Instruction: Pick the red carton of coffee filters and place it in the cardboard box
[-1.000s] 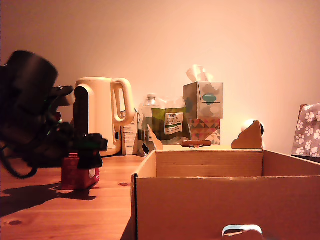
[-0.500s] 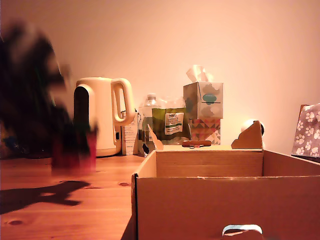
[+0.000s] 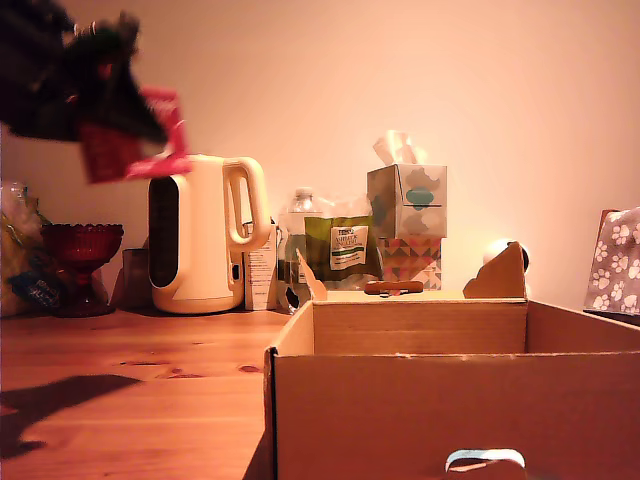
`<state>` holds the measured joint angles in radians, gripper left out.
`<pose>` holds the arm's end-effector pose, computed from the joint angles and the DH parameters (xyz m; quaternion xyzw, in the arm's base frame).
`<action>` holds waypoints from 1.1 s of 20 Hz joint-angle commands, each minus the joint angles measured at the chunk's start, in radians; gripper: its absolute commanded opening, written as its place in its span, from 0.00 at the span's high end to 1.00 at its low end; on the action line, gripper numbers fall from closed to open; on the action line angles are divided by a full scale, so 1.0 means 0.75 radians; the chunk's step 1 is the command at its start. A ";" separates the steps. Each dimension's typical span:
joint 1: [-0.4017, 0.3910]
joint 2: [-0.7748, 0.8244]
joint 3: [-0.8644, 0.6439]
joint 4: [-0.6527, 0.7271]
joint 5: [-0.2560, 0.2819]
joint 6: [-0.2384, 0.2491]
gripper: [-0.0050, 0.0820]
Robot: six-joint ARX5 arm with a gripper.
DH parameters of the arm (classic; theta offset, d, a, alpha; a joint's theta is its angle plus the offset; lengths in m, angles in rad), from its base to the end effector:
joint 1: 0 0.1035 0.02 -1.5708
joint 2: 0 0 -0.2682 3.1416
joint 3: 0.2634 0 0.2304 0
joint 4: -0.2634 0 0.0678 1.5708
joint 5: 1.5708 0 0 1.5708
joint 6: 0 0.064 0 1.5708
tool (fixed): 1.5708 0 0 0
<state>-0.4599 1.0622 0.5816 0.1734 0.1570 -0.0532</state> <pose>0.2100 -0.1152 0.2485 -0.0020 0.1592 -0.2959 0.9419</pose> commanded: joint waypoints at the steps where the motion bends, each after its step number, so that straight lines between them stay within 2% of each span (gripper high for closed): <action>1: -0.041 0.045 -0.013 0.076 0.091 -0.012 0.74; 2: -0.071 0.071 -0.013 0.129 0.129 -0.022 0.74; 3: -0.103 0.102 -0.013 0.187 0.137 -0.026 0.74; 8: -0.272 0.312 -0.011 0.483 0.141 -0.035 0.74; 11: -0.344 0.450 0.043 0.526 0.141 -0.034 0.74; 15: -0.404 0.596 0.214 0.365 0.146 -0.010 0.74; 17: -0.433 0.659 0.316 0.261 0.150 0.052 0.74; 22: -0.473 0.812 0.565 -0.056 0.152 0.145 0.74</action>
<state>-0.8108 1.6390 1.0039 0.1547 0.2653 0.0353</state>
